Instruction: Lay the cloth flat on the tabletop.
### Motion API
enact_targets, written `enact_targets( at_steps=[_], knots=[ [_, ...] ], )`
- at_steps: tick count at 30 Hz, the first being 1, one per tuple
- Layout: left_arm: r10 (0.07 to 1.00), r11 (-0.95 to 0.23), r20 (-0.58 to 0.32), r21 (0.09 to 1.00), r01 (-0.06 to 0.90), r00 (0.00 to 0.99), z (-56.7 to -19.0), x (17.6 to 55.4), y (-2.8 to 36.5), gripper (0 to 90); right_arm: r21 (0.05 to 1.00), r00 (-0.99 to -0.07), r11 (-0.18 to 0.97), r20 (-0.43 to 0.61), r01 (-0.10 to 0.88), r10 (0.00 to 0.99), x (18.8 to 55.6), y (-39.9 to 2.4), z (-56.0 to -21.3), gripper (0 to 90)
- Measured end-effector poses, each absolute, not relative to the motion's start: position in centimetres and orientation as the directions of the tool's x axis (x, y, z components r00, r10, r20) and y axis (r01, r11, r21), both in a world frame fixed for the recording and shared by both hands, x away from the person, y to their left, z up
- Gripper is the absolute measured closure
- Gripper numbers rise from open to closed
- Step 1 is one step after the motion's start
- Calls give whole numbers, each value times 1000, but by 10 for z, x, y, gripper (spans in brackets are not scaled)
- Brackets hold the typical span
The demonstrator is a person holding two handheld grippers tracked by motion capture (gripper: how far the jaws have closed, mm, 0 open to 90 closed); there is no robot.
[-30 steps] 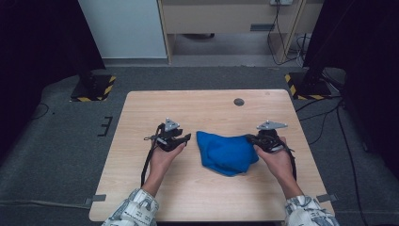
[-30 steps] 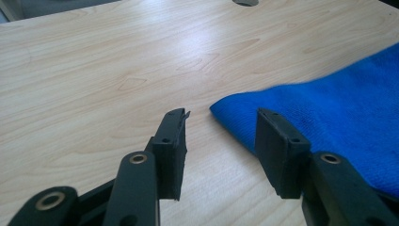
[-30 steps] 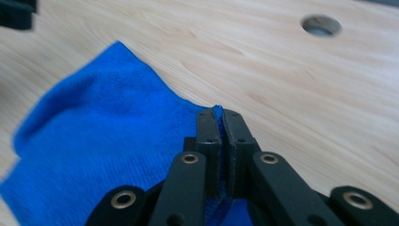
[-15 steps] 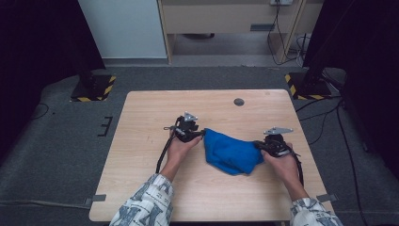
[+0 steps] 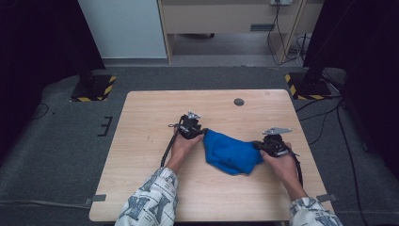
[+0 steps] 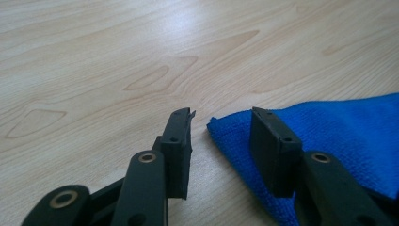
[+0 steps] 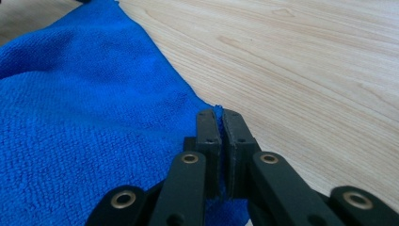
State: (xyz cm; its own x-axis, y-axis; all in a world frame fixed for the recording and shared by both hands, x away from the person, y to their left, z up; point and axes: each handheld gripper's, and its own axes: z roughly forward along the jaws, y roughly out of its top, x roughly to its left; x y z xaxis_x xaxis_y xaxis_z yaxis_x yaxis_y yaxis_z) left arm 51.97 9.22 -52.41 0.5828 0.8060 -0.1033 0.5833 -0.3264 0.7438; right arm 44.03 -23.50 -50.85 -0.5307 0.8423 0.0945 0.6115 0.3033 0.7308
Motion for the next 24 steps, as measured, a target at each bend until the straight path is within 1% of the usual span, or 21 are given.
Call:
enact_targets(
  at_steps=[5, 7, 8, 10, 15, 19, 21, 24],
  knots=[
    [797, -345, -104, 731, 589, 596, -531, 520, 85, 597, 734, -527, 295, 100, 611, 844, 441, -236, -508, 869],
    [793, -346, -98, 740, 577, 601, -533, 519, 83, 602, 737, -523, 288, 103, 611, 846, 441, -237, -508, 869],
    [792, -345, -99, 742, 575, 602, -533, 519, 82, 620, 738, -526, 288, 105, 610, 844, 441, -237, -508, 869],
    [787, -347, -97, 746, 568, 609, -533, 517, 81, 659, 739, -525, 285, 108, 611, 844, 441, -237, -508, 869],
    [786, -327, -135, 738, 591, 603, -533, 514, 81, 857, 745, -519, 275, 111, 608, 847, 442, -236, -507, 868],
    [793, -316, -130, 748, 584, 595, -526, 512, 85, 878, 758, -525, 272, 107, 592, 845, 442, -234, -501, 869],
    [797, -294, -135, 765, 573, 589, -518, 510, 88, 879, 766, -528, 267, 109, 584, 842, 441, -234, -496, 869],
    [798, -287, -121, 786, 548, 590, -504, 503, 93, 879, 784, -529, 259, 103, 564, 842, 442, -233, -487, 869]
  ],
)
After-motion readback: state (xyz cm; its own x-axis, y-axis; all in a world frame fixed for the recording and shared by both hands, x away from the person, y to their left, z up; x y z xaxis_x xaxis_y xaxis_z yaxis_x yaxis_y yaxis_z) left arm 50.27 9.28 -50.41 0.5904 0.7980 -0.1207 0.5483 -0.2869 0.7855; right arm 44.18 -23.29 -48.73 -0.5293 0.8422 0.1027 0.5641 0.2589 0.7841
